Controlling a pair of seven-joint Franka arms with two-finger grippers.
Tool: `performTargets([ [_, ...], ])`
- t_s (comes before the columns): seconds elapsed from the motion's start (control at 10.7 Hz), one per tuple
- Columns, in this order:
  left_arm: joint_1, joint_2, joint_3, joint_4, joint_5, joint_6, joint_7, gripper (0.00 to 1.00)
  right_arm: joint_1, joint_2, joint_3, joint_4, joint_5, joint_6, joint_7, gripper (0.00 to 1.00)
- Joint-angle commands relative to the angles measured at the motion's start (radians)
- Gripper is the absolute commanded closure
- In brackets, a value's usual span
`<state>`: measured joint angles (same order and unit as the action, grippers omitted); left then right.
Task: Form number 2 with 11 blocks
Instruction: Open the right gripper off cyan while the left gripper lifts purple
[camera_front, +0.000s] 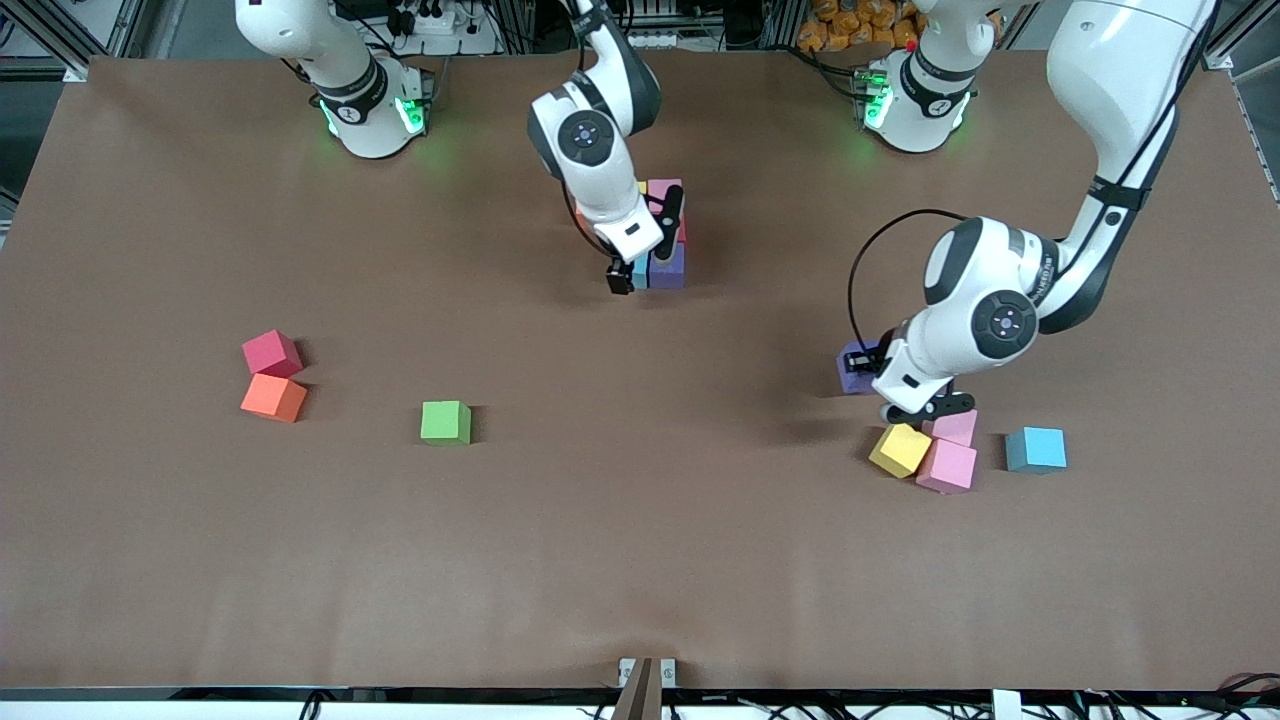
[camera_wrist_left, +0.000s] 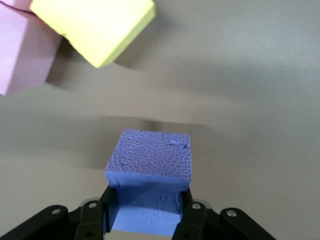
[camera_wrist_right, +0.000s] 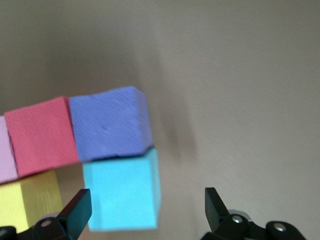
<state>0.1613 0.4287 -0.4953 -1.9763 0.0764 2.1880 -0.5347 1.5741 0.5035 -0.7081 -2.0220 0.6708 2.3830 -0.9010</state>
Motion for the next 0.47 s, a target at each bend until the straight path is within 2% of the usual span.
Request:
performTargets([
  [0.0, 0.010, -0.034, -0.046, 0.002, -0.024, -0.040, -0.056, 0.54, 0.014, -0.051, -0.146, -0.012, 0.004, -0.135, -0.015, 0.00],
  [0.19, 0.011, -0.048, -0.112, 0.019, -0.073, -0.063, -0.172, 0.54, 0.015, -0.049, -0.253, -0.012, 0.004, -0.163, 0.042, 0.00],
  [0.28, 0.011, -0.048, -0.158, 0.039, -0.081, -0.077, -0.251, 0.54, 0.006, -0.043, -0.293, -0.009, 0.006, -0.166, 0.065, 0.00],
  [0.37, 0.006, -0.047, -0.205, 0.054, -0.081, -0.086, -0.357, 0.54, -0.049, -0.039, -0.312, 0.000, 0.004, -0.168, 0.064, 0.00],
])
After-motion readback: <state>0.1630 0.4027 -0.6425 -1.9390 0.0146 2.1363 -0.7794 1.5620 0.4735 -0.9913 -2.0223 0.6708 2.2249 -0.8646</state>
